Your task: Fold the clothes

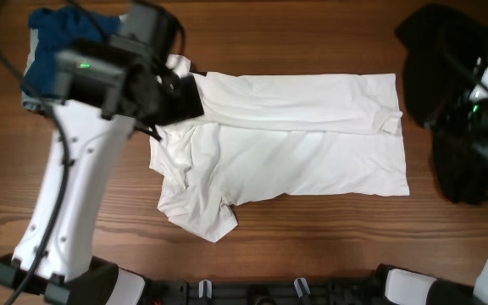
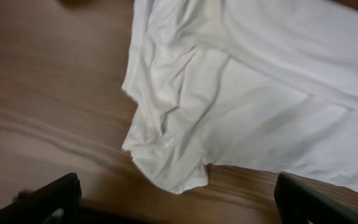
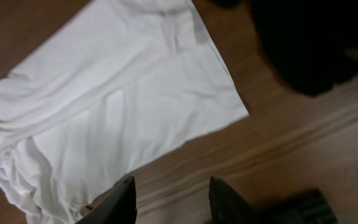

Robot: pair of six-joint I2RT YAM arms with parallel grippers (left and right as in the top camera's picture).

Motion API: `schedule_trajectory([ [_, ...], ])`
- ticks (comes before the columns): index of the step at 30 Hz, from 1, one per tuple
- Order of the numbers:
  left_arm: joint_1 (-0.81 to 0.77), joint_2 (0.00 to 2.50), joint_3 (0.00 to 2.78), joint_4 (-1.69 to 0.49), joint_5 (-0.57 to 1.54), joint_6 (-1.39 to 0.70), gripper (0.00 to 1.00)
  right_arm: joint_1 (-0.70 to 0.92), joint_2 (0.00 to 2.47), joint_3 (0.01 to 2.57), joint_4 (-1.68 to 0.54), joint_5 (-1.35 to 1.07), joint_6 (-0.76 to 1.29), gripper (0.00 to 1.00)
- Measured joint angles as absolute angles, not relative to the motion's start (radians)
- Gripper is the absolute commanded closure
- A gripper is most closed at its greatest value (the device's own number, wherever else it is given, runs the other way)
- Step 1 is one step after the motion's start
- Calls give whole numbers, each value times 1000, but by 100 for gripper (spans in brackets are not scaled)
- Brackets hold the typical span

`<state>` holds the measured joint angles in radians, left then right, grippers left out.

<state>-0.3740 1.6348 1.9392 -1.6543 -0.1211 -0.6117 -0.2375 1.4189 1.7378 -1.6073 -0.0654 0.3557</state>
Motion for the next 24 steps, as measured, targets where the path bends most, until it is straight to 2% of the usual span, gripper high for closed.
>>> schedule_trajectory([
  [7, -469, 1584, 1395, -1460, -98, -922, 10, -237, 1320, 1438, -1477, 4, 467, 62],
  [11, -553, 1561, 1093, -1232, -14, -1025, 11, -237, 1322, 1299, -1372, 6, 474, 61],
  [16, -651, 1516, 891, -1106, 65, -1057, 10, -237, 1323, 1239, -1322, 5, 455, 60],
  [21, -756, 1490, 812, -987, 88, -1082, 10, -237, 1323, 1238, -1288, -15, 412, 60],
  [24, -795, 1487, 760, -889, 88, -1088, 14, -237, 1323, 1238, -1280, -27, 391, 60],
])
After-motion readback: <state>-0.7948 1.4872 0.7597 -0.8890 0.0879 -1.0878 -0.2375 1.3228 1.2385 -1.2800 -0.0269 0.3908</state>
